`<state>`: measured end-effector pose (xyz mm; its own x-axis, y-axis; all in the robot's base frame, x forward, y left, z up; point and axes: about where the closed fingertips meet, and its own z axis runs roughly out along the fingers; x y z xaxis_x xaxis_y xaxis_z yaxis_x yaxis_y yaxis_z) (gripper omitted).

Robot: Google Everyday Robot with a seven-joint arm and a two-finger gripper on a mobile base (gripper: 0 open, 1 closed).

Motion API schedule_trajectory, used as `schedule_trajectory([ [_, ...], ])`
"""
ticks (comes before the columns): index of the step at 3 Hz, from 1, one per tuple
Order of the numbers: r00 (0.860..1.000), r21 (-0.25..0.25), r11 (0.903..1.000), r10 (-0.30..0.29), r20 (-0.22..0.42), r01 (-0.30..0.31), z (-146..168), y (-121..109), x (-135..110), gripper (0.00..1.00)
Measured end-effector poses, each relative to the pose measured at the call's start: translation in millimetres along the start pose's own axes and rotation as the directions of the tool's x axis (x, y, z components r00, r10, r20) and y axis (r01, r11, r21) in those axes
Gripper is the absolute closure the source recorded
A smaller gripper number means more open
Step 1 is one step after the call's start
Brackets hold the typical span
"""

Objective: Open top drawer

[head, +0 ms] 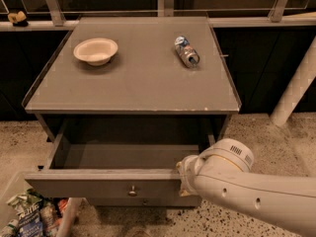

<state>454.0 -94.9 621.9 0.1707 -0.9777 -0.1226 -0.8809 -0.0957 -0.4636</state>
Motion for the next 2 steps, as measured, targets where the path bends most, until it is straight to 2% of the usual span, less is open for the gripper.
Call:
schedule_trajectory([
  [2, 1.0, 0.024, 0.9996, -0.017, 0.001, 0.017, -4.7, 7.2, -1.3, 1.0],
])
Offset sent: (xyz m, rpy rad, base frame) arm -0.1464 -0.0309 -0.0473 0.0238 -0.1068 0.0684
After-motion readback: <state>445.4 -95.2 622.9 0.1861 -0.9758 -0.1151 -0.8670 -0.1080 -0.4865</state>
